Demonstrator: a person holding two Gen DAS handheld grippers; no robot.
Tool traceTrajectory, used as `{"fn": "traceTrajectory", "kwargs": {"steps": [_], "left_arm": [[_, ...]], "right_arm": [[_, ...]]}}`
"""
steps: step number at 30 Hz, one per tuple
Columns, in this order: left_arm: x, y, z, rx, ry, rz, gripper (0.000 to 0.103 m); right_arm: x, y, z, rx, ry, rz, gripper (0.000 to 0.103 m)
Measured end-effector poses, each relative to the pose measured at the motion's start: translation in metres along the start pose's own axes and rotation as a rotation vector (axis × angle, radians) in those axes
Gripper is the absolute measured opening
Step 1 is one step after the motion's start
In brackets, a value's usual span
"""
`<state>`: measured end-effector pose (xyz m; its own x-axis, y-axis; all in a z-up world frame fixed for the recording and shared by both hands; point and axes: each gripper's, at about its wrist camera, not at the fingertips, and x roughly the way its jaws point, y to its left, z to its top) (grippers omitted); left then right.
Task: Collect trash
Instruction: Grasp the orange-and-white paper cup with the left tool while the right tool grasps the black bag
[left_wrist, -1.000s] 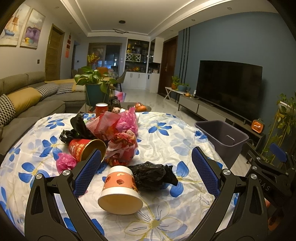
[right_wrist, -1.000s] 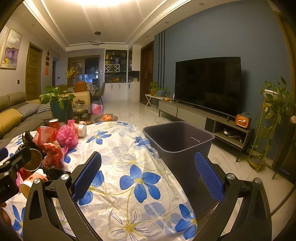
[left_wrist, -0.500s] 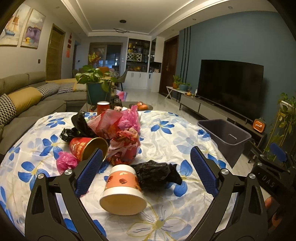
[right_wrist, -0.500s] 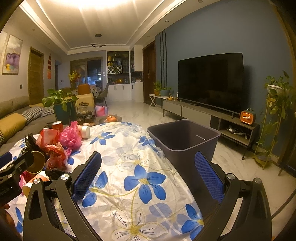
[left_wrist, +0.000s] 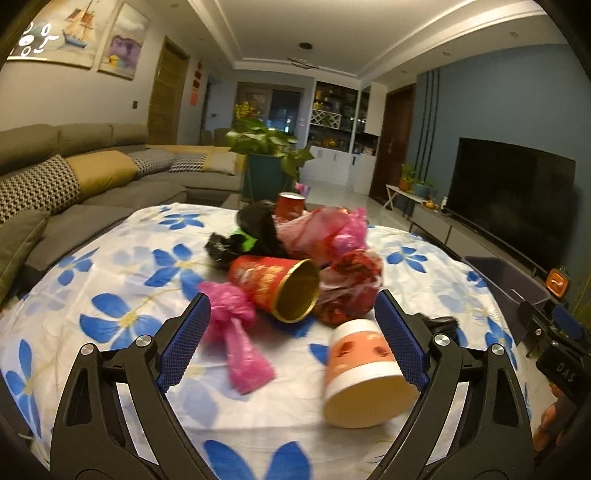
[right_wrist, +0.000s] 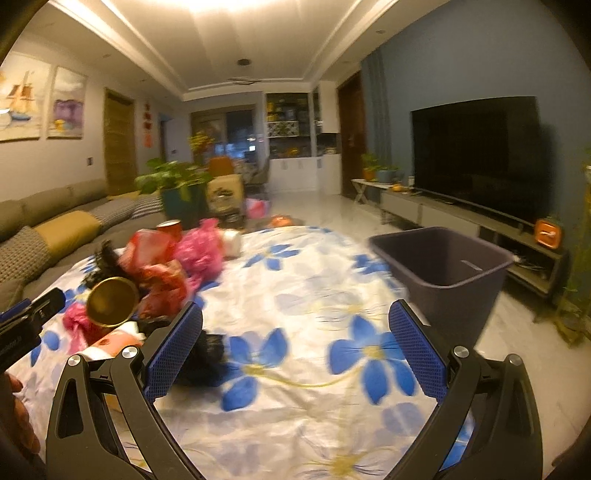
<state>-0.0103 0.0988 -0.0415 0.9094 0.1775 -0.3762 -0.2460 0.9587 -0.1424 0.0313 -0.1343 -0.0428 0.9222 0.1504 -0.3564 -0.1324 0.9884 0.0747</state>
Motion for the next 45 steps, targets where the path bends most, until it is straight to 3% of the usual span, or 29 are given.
{"fn": "traceTrajectory", "kwargs": {"steps": [15, 17, 22, 28, 35, 42, 45], "left_arm": [[-0.011, 0.03, -0.021, -0.037, -0.002, -0.007, 0.089], [-0.01, 0.031, -0.026, -0.035, 0.006, -0.025, 0.089], [-0.005, 0.03, -0.033, -0.03, 0.03, -0.071, 0.082], [-0.001, 0.02, -0.039, -0.009, 0.048, -0.137, 0.076], [0.002, 0.003, -0.043, 0.041, 0.066, -0.184, 0.067], [0.005, -0.005, -0.048, 0.061, 0.086, -0.218, 0.064], [0.016, -0.012, -0.049, 0.088, 0.107, -0.22, 0.048]], "right_arm": [[0.045, 0.05, -0.022, -0.057, 0.105, 0.266, 0.069], [0.05, 0.052, -0.025, -0.064, 0.121, 0.286, 0.063], [0.066, 0.059, -0.034, -0.082, 0.177, 0.339, 0.034], [0.068, 0.06, -0.038, -0.099, 0.173, 0.372, 0.014], [0.055, 0.046, -0.029, -0.072, 0.128, 0.348, 0.009], [0.048, 0.028, -0.027, -0.038, 0.11, 0.327, 0.009], [0.044, 0.026, -0.026, -0.038, 0.103, 0.326, 0.009]]}}
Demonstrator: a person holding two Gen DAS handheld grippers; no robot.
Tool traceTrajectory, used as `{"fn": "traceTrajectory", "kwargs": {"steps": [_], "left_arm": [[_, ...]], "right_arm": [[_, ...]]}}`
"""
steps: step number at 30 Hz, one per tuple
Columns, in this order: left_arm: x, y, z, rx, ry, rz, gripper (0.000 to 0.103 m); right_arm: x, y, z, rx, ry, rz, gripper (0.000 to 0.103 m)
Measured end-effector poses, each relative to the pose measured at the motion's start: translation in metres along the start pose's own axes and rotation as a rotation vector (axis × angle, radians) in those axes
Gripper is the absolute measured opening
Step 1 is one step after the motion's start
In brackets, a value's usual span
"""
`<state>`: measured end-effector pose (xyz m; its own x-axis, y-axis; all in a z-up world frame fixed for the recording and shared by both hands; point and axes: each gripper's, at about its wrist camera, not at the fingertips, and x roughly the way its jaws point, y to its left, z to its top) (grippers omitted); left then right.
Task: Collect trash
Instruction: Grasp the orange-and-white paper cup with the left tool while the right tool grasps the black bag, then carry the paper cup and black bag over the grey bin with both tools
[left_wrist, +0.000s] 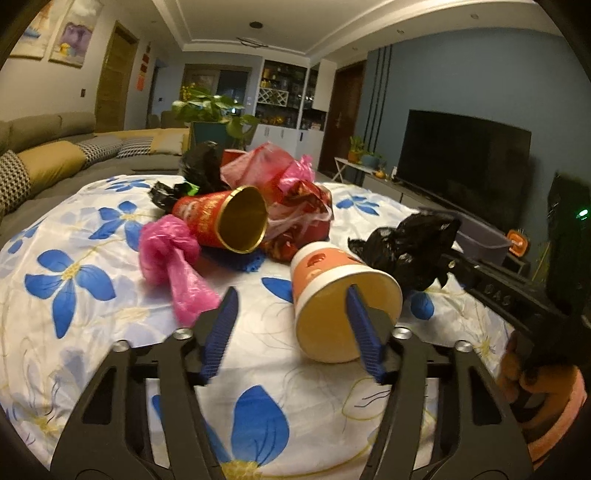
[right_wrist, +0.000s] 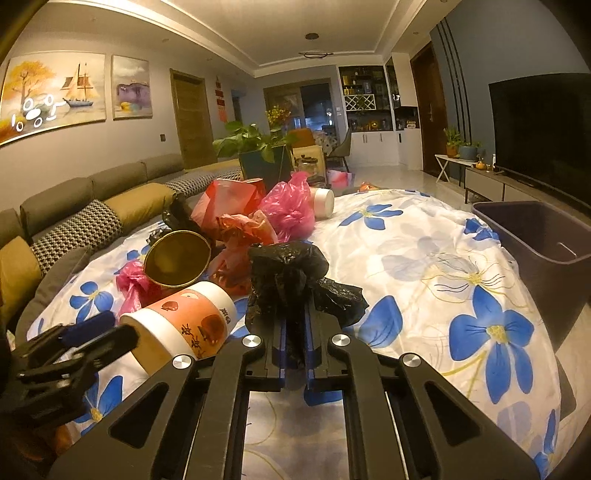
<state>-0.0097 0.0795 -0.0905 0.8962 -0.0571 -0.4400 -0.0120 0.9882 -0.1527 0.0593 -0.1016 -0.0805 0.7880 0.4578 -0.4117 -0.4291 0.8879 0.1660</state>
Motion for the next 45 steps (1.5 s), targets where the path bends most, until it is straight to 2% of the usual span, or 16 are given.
{"fn": "traceTrajectory", "kwargs": {"steps": [1, 2, 4, 6, 13, 20, 24, 33, 39, 45], "left_arm": [[0.005, -0.001, 0.0, 0.001, 0.015, -0.003, 0.038], [0.01, -0.002, 0.0, -0.003, 0.031, -0.011, 0.034], [0.017, -0.002, 0.0, -0.009, 0.057, -0.018, 0.014], [0.022, -0.003, -0.001, -0.003, 0.065, -0.004, 0.003], [0.011, -0.01, 0.013, -0.015, 0.021, 0.0, 0.002], [0.007, -0.045, 0.07, 0.005, -0.056, -0.086, 0.002], [0.017, -0.085, 0.1, 0.074, -0.124, -0.125, 0.002], [0.079, -0.168, 0.141, 0.138, -0.139, -0.232, 0.002], [0.12, -0.212, 0.147, 0.147, -0.113, -0.277, 0.002], [0.153, -0.239, 0.146, 0.161, -0.094, -0.296, 0.002]], "right_arm": [[-0.002, 0.0, 0.0, -0.001, -0.003, -0.001, 0.009], [-0.004, -0.001, 0.0, -0.001, -0.008, -0.005, 0.009], [-0.009, -0.004, 0.001, -0.004, -0.018, -0.014, 0.009], [-0.013, -0.008, 0.001, 0.002, -0.028, -0.024, 0.008], [-0.033, -0.024, 0.005, 0.014, -0.073, -0.07, 0.008], [-0.056, -0.052, 0.022, 0.025, -0.157, -0.167, 0.008], [-0.062, -0.074, 0.034, 0.024, -0.193, -0.259, 0.008], [-0.063, -0.138, 0.059, 0.051, -0.244, -0.468, 0.007], [-0.05, -0.173, 0.07, 0.083, -0.244, -0.536, 0.007], [-0.04, -0.197, 0.067, 0.094, -0.226, -0.564, 0.007]]}}
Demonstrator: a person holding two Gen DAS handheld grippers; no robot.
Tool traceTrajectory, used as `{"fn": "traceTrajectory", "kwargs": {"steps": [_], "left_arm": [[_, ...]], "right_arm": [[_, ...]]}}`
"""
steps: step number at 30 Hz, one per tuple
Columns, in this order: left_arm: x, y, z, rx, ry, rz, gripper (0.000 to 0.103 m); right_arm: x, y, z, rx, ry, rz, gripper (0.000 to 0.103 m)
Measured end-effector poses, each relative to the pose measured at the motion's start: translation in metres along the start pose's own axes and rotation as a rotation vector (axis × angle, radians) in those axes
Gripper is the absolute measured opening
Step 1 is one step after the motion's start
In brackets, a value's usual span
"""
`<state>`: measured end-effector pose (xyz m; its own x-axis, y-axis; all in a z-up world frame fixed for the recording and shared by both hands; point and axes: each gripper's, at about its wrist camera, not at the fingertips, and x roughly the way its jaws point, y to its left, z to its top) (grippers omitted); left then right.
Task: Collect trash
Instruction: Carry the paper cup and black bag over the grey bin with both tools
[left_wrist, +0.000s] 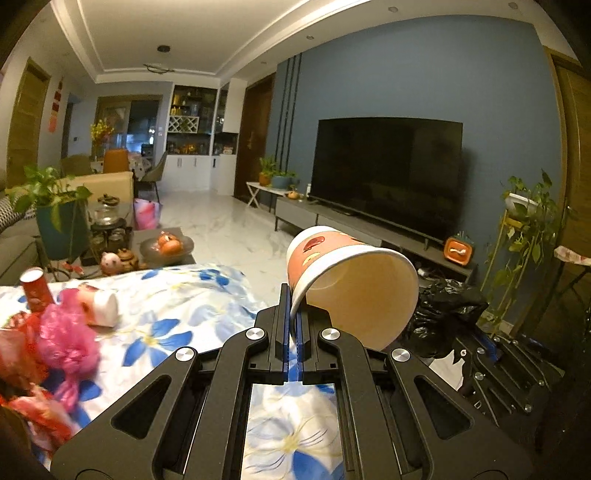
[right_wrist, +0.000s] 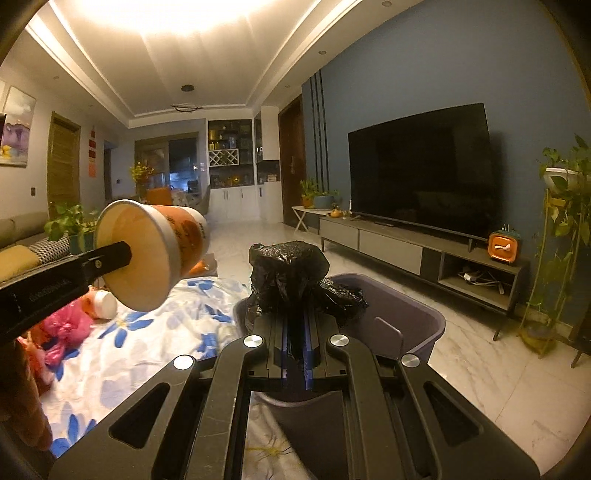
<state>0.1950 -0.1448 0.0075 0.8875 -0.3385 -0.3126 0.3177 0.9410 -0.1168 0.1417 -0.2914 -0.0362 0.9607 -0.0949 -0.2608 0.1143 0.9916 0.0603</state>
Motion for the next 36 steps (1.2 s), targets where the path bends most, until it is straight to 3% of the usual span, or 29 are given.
{"fn": "traceTrajectory", "kwargs": {"steps": [9, 30, 32, 34, 36], "left_arm": [[0.032, -0.002, -0.004, -0.005, 0.027, -0.014, 0.002], [0.071, -0.003, -0.01, -0.028, 0.065, -0.039, 0.002], [0.073, -0.006, -0.01, -0.023, 0.068, -0.041, 0.002], [0.076, -0.008, -0.011, -0.02, 0.068, -0.043, 0.002], [0.078, -0.007, -0.011, -0.023, 0.07, -0.047, 0.002]], "right_arm": [[0.029, -0.02, -0.005, 0.021, 0.028, -0.007, 0.007], [0.056, -0.025, -0.011, 0.028, 0.057, 0.022, 0.008], [0.058, -0.026, -0.011, 0.032, 0.061, 0.028, 0.015], [0.057, -0.028, -0.012, 0.036, 0.058, 0.024, 0.03], [0.057, -0.03, -0.012, 0.039, 0.055, 0.018, 0.035]]}}
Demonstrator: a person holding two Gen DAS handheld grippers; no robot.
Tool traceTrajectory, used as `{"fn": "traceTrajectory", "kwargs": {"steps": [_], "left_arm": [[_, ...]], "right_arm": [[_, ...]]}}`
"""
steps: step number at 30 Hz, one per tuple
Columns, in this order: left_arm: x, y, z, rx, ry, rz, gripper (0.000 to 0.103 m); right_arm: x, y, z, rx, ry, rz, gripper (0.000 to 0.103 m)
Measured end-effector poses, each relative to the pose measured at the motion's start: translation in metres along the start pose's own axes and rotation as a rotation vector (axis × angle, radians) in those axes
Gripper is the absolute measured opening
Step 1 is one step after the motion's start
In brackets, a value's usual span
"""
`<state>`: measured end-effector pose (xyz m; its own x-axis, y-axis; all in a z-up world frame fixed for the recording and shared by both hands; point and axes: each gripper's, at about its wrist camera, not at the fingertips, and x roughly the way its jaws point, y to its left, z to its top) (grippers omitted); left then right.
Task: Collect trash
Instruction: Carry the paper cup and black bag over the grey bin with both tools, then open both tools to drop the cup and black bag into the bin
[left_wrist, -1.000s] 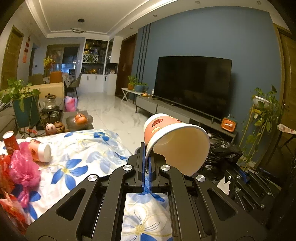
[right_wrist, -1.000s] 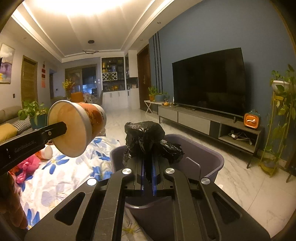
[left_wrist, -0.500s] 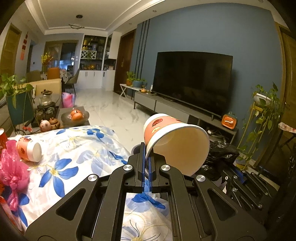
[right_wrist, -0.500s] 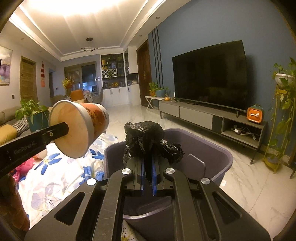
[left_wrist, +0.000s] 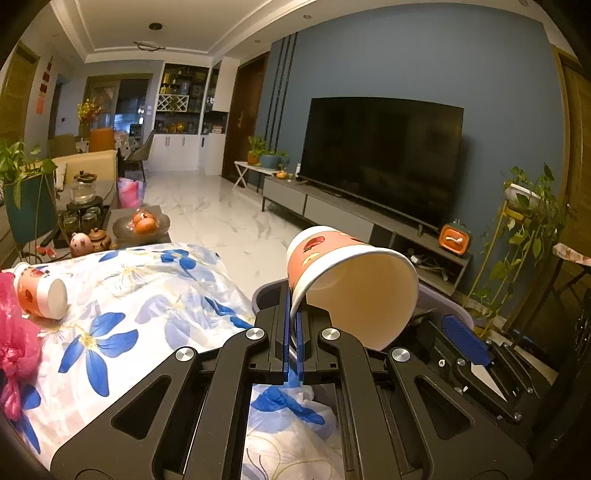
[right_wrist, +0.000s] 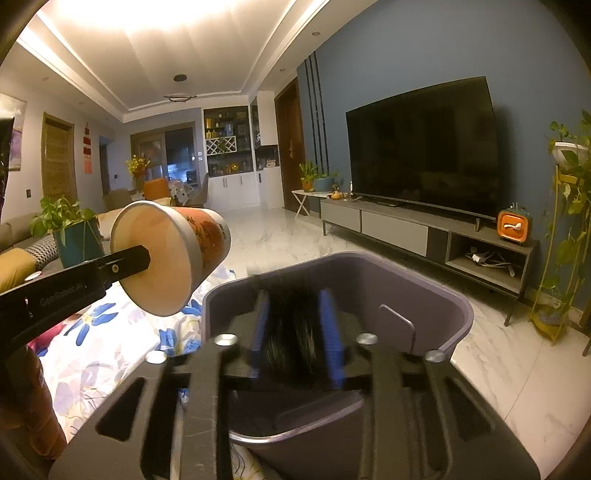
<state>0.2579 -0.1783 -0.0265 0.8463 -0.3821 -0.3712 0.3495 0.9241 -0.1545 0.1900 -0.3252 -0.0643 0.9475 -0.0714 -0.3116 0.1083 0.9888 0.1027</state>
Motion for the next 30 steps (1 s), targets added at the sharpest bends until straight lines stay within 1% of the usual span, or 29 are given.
{"fn": "traceTrajectory", "kwargs": {"steps": [3, 7, 11, 12, 14, 15, 16, 18, 20, 22, 24, 28, 30], "left_arm": [[0.005, -0.001, -0.001, -0.004, 0.012, -0.015, 0.002], [0.011, -0.009, -0.003, 0.02, 0.027, -0.034, 0.002], [0.019, -0.014, -0.008, 0.035, 0.061, -0.068, 0.002], [0.02, -0.014, -0.009, 0.038, 0.07, -0.07, 0.005], [0.024, -0.014, -0.012, 0.041, 0.1, -0.076, 0.017], [0.024, -0.012, -0.013, 0.03, 0.106, -0.088, 0.026], [0.023, -0.012, -0.013, 0.023, 0.102, -0.093, 0.037], [0.017, -0.01, -0.014, 0.013, 0.079, -0.078, 0.047], [0.013, -0.007, -0.014, 0.004, 0.069, -0.066, 0.052], [0.004, -0.002, -0.014, -0.016, 0.055, -0.047, 0.063], [-0.009, 0.004, -0.016, -0.031, 0.033, -0.015, 0.069], [-0.034, 0.013, -0.021, -0.039, 0.01, 0.06, 0.079], [-0.05, 0.019, -0.025, -0.042, -0.003, 0.092, 0.08]], "right_arm": [[-0.001, -0.004, -0.001, 0.005, -0.004, -0.025, 0.038], [-0.007, -0.012, -0.003, 0.036, -0.014, -0.067, 0.045], [-0.012, -0.018, -0.006, 0.057, -0.013, -0.08, 0.046], [-0.013, -0.018, -0.007, 0.056, -0.013, -0.082, 0.046], [-0.014, -0.018, -0.007, 0.054, -0.013, -0.082, 0.046], [-0.015, -0.017, -0.007, 0.054, -0.013, -0.081, 0.046], [-0.016, -0.017, -0.007, 0.054, -0.015, -0.08, 0.046], [-0.02, -0.017, -0.007, 0.052, -0.022, -0.085, 0.046], [-0.021, -0.016, -0.005, 0.046, -0.027, -0.091, 0.046], [-0.024, -0.014, -0.005, 0.039, -0.028, -0.092, 0.046], [-0.027, -0.012, -0.004, 0.031, -0.029, -0.094, 0.046], [-0.038, -0.003, -0.005, 0.009, -0.04, -0.091, 0.057], [-0.046, 0.001, -0.006, 0.0, -0.046, -0.08, 0.06]]}}
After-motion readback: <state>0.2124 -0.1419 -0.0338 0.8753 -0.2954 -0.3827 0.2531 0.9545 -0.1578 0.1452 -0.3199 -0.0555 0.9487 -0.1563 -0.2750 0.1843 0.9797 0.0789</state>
